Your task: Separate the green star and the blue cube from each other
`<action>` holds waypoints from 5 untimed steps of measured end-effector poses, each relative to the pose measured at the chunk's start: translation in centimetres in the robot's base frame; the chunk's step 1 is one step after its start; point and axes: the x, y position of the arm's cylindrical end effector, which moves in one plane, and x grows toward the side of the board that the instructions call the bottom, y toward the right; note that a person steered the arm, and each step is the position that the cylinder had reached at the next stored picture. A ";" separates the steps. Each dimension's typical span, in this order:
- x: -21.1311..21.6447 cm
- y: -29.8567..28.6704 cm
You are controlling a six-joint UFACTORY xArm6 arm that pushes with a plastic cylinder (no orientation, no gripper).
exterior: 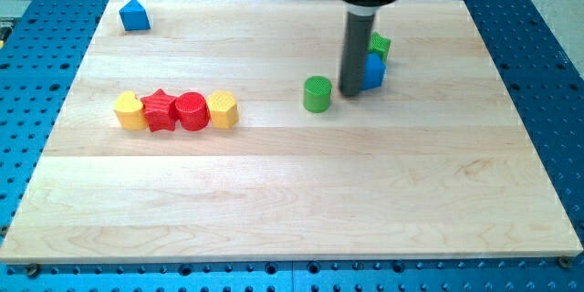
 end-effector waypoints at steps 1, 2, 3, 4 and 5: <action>-0.8 4.8; -0.8 7.7; -2.2 8.2; -5.1 7.0; -9.8 7.2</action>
